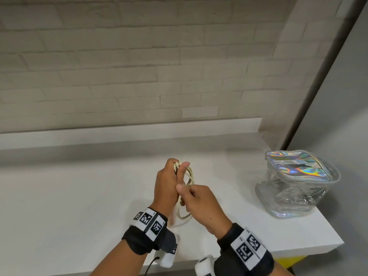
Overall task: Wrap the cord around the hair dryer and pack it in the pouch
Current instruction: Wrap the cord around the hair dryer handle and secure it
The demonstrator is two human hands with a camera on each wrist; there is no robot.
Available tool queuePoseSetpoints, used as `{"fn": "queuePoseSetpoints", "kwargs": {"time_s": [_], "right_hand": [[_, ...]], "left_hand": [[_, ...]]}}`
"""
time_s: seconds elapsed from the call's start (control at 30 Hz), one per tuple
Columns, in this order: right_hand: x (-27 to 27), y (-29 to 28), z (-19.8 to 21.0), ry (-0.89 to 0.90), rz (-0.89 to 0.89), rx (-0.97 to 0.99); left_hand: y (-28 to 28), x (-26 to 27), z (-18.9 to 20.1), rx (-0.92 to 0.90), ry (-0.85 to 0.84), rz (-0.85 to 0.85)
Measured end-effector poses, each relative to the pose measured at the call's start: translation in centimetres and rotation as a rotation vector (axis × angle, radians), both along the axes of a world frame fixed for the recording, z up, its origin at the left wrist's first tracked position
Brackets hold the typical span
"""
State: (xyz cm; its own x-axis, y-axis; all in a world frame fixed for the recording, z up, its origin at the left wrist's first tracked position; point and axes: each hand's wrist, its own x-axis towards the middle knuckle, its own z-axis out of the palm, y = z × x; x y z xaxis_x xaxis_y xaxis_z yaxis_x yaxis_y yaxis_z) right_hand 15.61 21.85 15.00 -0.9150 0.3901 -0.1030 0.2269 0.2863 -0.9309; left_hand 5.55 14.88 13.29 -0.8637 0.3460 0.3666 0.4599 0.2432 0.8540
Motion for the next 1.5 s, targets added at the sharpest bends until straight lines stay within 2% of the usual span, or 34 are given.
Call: {"fn": "queuePoseSetpoints", "kwargs": {"time_s": [0.07,0.13,0.23,0.3,0.33,0.4,0.5,0.57,0.7,0.77,0.83,0.87,0.93,1.0,1.1,1.33,1.5], "right_hand": [[0.1,0.2,0.1,-0.005,0.035,-0.166],[0.8,0.4,0.8,0.024,0.138,-0.198],[3.0,1.3,3.3,0.118,0.544,-0.331],[4.4,2.2,4.8,0.047,0.781,-0.363],[4.6,2.5,4.8,0.008,0.825,-0.332],[4.2,2.4,4.3,-0.06,0.741,-0.321],[2.1,1.8,2.8,-0.195,0.352,-0.554],[1.0,1.7,2.2,-0.157,0.197,-0.552],[1.5,1.4,2.6,0.031,0.268,-0.382],[2.6,1.8,3.4,0.122,0.448,-0.43],[3.6,2.4,3.9,0.085,0.646,-0.465],[3.8,2.5,3.9,0.035,0.69,-0.446],[3.5,2.3,3.6,-0.087,0.612,-0.432],[2.5,2.0,2.9,-0.182,0.4,-0.551],[1.1,2.0,2.2,-0.153,0.22,-0.636],[1.6,2.2,2.2,0.103,0.136,-0.365],[3.0,3.0,2.3,0.204,0.186,-0.249]], "left_hand": [[-0.2,-0.5,0.0,0.023,-0.006,0.037],[-0.5,-1.0,-0.1,0.027,-0.023,0.043],[-1.2,-1.7,-0.2,0.082,-0.123,0.089],[-1.7,-2.0,-0.2,0.113,-0.154,0.093],[-1.7,-2.1,-0.2,0.111,-0.136,0.084],[-1.4,-1.6,-0.2,0.08,-0.066,0.047],[-0.3,0.0,-0.2,0.003,0.016,-0.05],[0.1,0.6,-0.1,-0.01,0.023,-0.085],[-0.5,-0.8,0.0,0.101,-0.016,-0.03],[-0.9,-1.4,-0.2,0.128,-0.076,-0.001],[-1.0,-1.5,-0.6,0.125,-0.099,0.025],[-0.9,-1.4,-0.5,0.128,-0.105,0.03],[-0.7,-0.9,-0.4,0.136,-0.083,0.015],[-0.3,-0.2,-0.3,0.113,-0.023,-0.034],[-0.1,0.2,-0.1,0.084,0.015,-0.081],[-1.0,-1.6,-0.1,0.106,-0.008,0.094],[-0.9,-1.8,0.1,0.021,0.059,0.072]]}}
